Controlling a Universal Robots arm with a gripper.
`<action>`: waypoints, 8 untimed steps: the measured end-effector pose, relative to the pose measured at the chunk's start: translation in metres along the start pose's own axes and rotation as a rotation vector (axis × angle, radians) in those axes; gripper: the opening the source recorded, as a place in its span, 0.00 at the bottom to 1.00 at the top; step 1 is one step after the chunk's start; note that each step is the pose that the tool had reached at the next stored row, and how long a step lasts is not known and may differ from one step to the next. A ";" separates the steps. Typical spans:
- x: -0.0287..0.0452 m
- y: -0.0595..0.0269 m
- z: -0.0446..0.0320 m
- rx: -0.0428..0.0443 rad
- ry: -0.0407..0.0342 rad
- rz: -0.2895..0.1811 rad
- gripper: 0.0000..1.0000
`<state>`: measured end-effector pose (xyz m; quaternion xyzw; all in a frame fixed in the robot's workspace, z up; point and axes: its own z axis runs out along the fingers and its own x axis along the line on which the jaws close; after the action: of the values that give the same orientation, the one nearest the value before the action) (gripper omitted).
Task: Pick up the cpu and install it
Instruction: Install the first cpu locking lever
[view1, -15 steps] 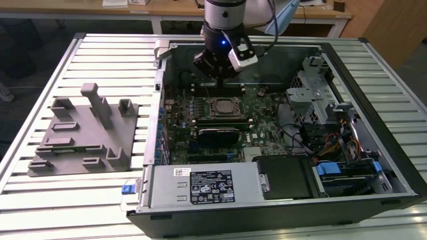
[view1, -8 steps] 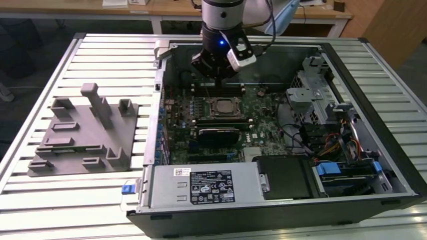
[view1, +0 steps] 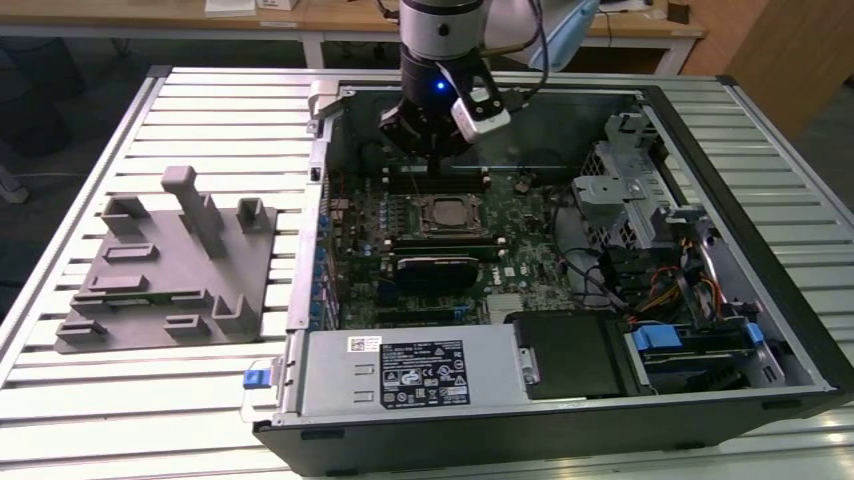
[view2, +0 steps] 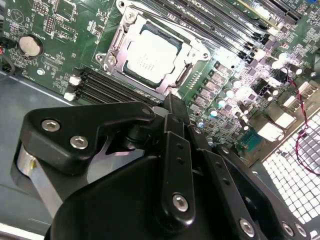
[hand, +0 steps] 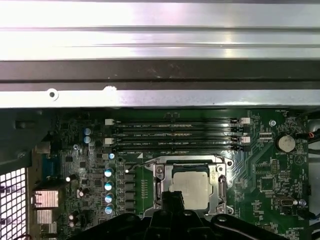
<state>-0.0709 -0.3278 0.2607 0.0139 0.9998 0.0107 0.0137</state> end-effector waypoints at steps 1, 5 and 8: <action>0.0005 0.0000 0.0000 0.0000 0.0001 -0.001 0.11; 0.0022 -0.0001 0.0000 -0.0002 0.0002 -0.008 0.11; 0.0036 -0.0001 0.0000 -0.0004 0.0003 -0.013 0.11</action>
<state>-0.0745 -0.3278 0.2606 0.0075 0.9998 0.0108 0.0136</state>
